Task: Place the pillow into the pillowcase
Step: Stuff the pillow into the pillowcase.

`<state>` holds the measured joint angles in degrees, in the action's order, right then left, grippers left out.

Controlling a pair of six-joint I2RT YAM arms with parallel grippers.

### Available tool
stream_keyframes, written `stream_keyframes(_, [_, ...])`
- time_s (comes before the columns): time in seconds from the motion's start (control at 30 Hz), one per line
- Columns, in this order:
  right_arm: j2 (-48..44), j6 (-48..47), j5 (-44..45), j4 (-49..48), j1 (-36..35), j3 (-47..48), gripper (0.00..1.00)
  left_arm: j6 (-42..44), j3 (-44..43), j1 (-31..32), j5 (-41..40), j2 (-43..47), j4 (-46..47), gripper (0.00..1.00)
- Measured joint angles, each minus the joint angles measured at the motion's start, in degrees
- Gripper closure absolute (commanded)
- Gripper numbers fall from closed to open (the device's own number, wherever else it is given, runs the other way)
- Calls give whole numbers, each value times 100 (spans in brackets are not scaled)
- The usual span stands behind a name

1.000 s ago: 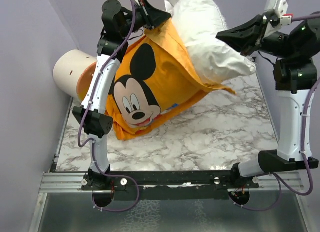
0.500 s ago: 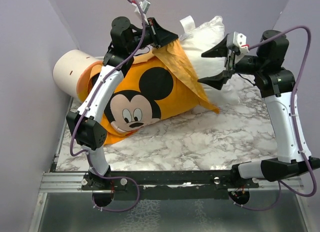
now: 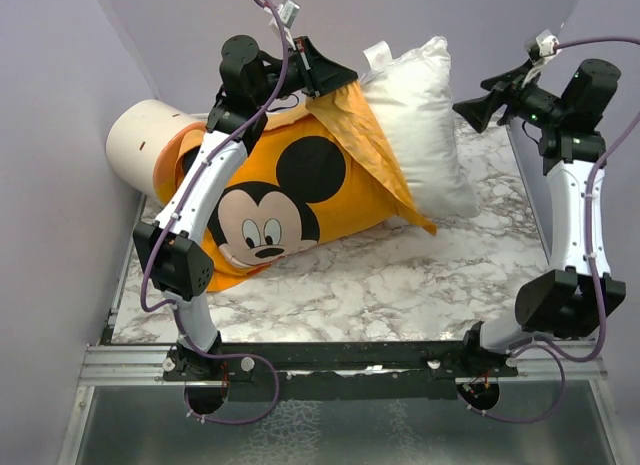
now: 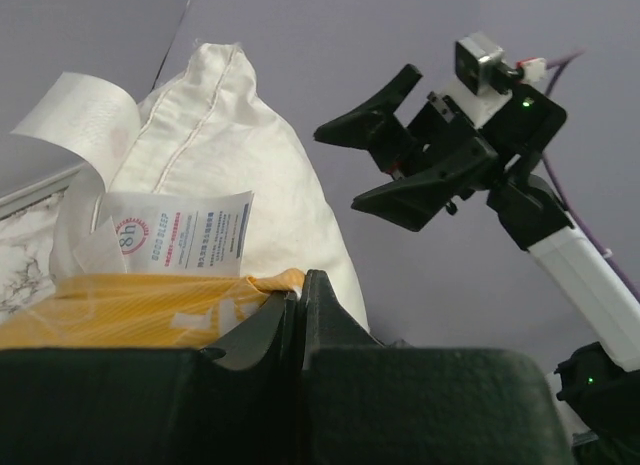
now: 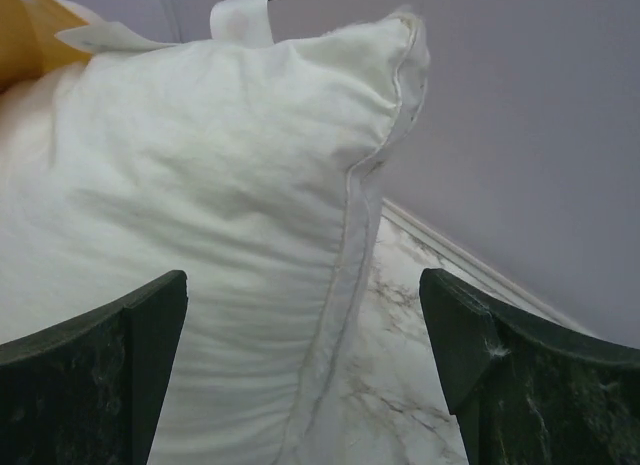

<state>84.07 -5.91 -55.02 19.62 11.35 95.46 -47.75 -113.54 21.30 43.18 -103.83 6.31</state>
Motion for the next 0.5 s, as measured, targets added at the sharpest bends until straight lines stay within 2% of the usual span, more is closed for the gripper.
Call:
stream_keyframes(0.23, [525, 1624, -887, -1423, -262, -863, 0, -170, 59, 55, 87, 0, 179, 100])
stream_keyframes(0.3, [581, 1829, -1029, -1672, -483, -1056, 5, -195, 42, 101, 101, -13, 177, 100])
stream_keyframes(0.37, [584, 1867, -1080, -1803, -828, -1198, 24, -210, -151, 190, 120, -133, 118, 100])
stream_keyframes(0.43, [546, 1803, -1117, -1956, -1202, -1318, 64, -201, -494, 295, 129, -350, -74, 100])
stream_keyframes(0.47, [507, 1781, -1123, -2006, -1329, -1394, 79, -197, -680, 343, 136, -455, -210, 100])
stream_keyframes(0.5, [404, 1753, -1128, -2079, -1478, -1532, 89, -186, -1014, 413, 140, -656, -404, 100])
